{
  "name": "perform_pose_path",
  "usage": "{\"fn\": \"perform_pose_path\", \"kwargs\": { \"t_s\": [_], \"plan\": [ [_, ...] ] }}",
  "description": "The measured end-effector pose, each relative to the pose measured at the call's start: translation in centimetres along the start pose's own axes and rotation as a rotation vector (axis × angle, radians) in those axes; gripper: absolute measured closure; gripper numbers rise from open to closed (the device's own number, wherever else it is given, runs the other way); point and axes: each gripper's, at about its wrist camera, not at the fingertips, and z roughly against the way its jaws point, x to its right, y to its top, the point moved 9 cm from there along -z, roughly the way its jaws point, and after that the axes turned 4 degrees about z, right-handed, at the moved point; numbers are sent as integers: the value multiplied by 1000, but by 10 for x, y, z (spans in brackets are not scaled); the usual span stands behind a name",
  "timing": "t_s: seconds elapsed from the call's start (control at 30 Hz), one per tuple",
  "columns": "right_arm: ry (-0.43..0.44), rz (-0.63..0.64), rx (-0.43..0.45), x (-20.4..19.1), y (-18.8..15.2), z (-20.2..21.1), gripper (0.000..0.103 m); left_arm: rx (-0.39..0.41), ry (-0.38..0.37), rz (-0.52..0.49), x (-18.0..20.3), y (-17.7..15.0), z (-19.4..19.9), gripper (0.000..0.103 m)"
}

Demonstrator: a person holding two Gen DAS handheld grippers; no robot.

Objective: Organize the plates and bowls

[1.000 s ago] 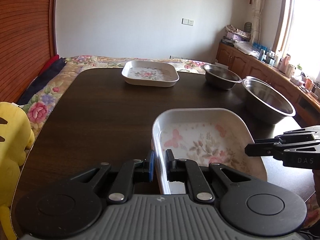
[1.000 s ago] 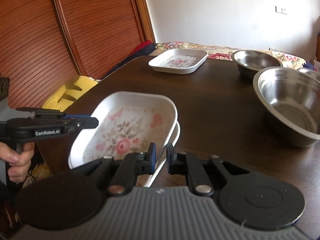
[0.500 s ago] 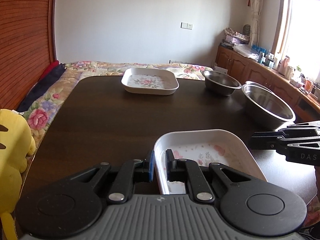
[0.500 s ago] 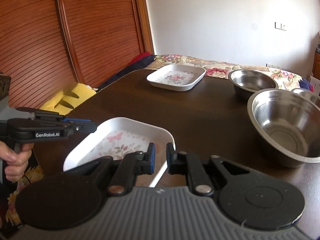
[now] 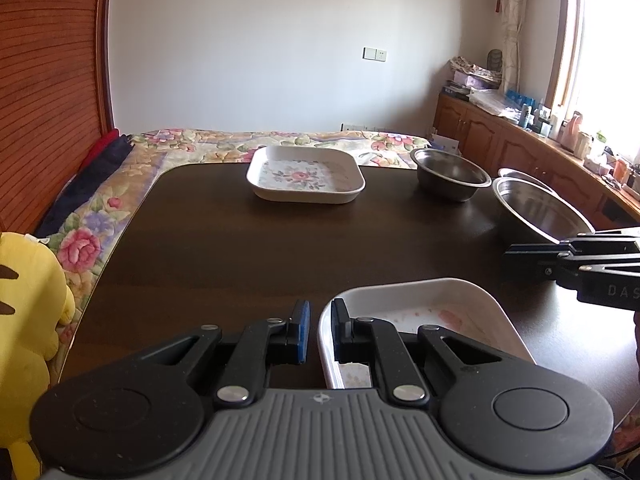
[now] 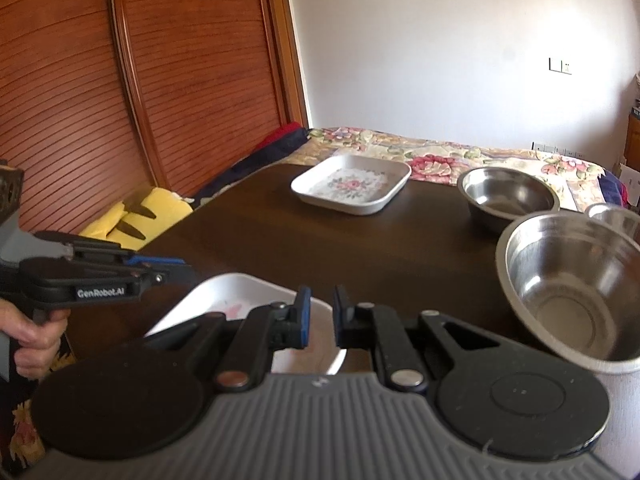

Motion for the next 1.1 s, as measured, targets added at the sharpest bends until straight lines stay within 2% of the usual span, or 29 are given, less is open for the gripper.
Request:
{"fn": "perform_pose_path", "kwargs": {
  "t_s": [0.07,0.2,0.3,0.47,0.83,0.87,0.9,0.97,1.1],
  "plan": [
    [4,-2,4,0,3,-2,89,-10,-2,-2,0,2,-4,59],
    [6,0,7,0,8,-6,89,-17,11,-11,-2,2,-8,34],
    [8,-6,11,2,12,-8,89,-18,15,-7,-4,4,-11,20],
    [3,-9,17,4,19,-13,89,-9,33,-12,-9,10,-15,6],
    [-20,4,17,10,44,-33,88,26,52,-33,-24,43,-29,0],
    [-23,4,16,11,48,-36,84,33,54,-34,-26,49,-31,0],
    [-27,9,16,11,51,-39,73,39,57,-34,-29,55,-32,0],
    [-42,16,20,13,60,-45,64,55,61,-40,-33,66,-32,0],
    [-58,15,21,18,76,-57,63,85,68,-62,-39,91,-37,0]
  ]
}}
